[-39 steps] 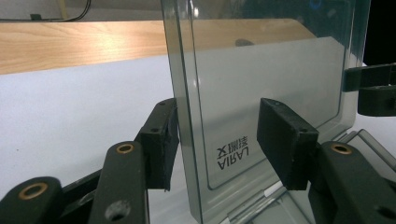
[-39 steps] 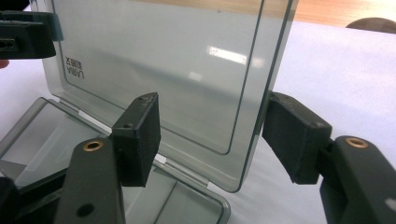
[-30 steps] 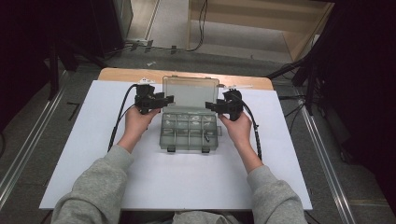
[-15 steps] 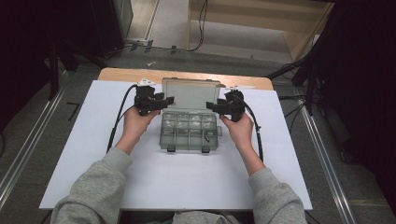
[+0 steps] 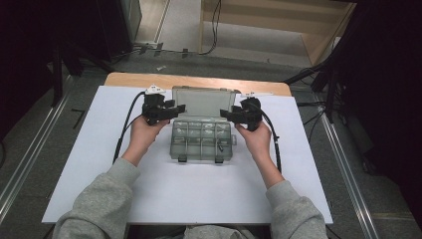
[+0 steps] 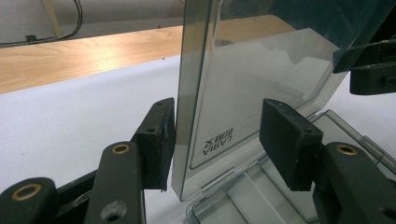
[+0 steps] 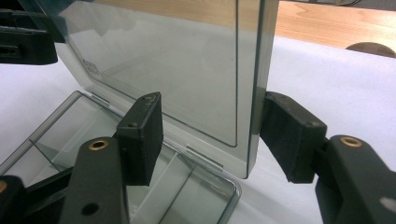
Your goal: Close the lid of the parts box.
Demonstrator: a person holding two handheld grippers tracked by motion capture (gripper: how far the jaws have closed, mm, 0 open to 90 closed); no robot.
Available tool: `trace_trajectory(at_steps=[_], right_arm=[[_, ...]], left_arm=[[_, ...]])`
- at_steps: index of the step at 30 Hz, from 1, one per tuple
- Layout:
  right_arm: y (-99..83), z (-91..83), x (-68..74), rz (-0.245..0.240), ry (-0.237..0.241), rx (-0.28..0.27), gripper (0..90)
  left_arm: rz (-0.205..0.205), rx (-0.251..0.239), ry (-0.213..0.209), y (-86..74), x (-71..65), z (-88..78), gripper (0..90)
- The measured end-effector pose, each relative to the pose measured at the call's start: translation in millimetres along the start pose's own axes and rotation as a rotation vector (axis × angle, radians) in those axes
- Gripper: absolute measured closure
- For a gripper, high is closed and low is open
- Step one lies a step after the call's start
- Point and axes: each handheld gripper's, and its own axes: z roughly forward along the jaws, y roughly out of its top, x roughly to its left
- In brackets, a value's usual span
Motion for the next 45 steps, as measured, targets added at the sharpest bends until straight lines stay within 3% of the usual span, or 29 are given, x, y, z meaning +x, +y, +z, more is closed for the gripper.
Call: trace_trajectory(at_steps=[13,35,45], right_arm=[[-1.6,-4.4,2.4,-0.023,-0.006,-0.012,43.2],[-6.2,-10.5,5.0,-0.025,0.018,-0.017,42.3],[-9.1,-9.4,8.3,-0.057,0.025,-0.029,42.1]], left_arm=[[0.010,0.026,-0.005,0.4,-3.7,-4.3,45.8],[0.011,0.046,-0.021,-2.8,-8.0,-11.5,45.2],[-0.001,0.055,-0.028,-7.1,-10.2,-13.7,43.9]])
